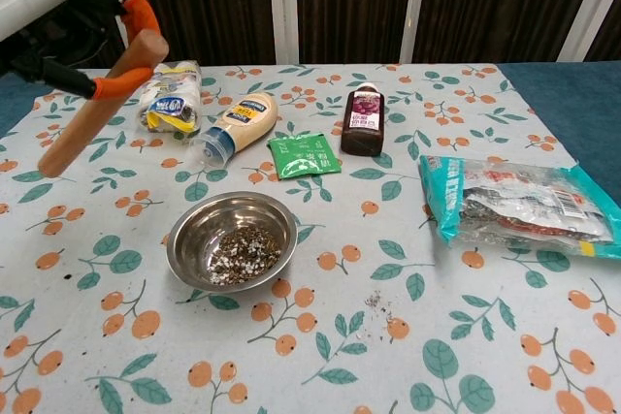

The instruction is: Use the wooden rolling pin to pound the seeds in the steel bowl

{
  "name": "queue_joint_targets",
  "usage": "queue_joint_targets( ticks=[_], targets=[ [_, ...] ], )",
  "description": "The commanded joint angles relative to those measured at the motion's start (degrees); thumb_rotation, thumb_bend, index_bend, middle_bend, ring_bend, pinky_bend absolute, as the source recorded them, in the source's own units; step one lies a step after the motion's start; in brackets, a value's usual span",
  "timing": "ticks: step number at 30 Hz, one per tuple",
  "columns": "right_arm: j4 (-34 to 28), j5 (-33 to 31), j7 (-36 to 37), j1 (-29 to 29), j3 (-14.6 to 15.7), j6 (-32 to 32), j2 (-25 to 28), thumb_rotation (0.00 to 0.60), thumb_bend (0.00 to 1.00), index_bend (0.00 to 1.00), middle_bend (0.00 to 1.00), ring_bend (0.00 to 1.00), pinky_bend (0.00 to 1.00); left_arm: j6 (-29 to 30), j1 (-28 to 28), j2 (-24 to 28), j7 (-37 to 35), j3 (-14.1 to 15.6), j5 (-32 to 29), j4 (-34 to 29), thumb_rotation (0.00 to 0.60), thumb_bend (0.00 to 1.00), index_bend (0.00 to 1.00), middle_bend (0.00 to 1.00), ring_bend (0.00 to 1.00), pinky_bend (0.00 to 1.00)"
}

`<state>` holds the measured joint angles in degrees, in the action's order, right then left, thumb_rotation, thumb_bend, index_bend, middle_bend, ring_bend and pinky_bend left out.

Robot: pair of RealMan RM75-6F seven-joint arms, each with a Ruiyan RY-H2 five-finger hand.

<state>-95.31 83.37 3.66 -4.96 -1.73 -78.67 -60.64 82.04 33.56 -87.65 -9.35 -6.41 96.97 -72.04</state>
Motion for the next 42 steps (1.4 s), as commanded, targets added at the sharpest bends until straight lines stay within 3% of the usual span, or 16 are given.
queue_joint_targets(
  ticks=[1, 14, 23, 26, 31, 42],
  targets=[
    [0.0, 0.0, -0.2, 0.0, 0.0, -0.1, -0.1, 0.6, 0.35, 0.0, 0.0, 0.0, 0.0, -1.8, -0.6, 1.2, 1.2, 2.7, 1.1, 4.5, 0.6, 0.84, 0.65, 0.77, 0.87, 0.97],
    [-0.3, -0.6, -1.2, 0.1, -0.1, 0.0, -0.3, 0.6, 0.35, 0.0, 0.0, 0.0, 0.0, -4.7, -2.0, -2.0, -0.3, 8.7, 3.2, 16.7, 0.6, 0.83, 0.65, 0.77, 0.87, 0.97],
    [-0.2, -0.5, -1.3, 0.1, -0.1, 0.0, -0.4, 0.6, 0.35, 0.0, 0.0, 0.0, 0.0, -8.5, -2.1, -3.1, 0.7, 11.3, 3.3, 20.0, 0.6, 0.78, 0.63, 0.74, 0.87, 0.97],
    [-0.2, -0.5, -1.3, 0.1, -0.2, -0.1, -0.4, 0.6, 0.35, 0.0, 0.0, 0.0, 0.0, -10.1, -2.1, -2.9, 2.1, 12.1, 3.2, 19.7, 0.6, 0.71, 0.59, 0.69, 0.87, 0.97],
    [-0.2, -0.3, -1.2, 0.2, -0.1, -0.3, -0.4, 0.6, 0.35, 0.0, 0.0, 0.0, 0.0, -11.0, -2.7, -2.8, 3.2, 11.7, 1.7, 18.4, 0.6, 0.4, 0.46, 0.55, 0.87, 0.97],
    [0.3, 0.3, -1.1, 0.4, -0.2, -1.0, -0.6, 0.6, 0.35, 0.0, 0.0, 0.0, 0.0, -9.5, -4.7, -0.8, 4.9, 9.9, -1.6, 13.6, 0.6, 0.23, 0.35, 0.42, 0.86, 0.96]
  ],
)
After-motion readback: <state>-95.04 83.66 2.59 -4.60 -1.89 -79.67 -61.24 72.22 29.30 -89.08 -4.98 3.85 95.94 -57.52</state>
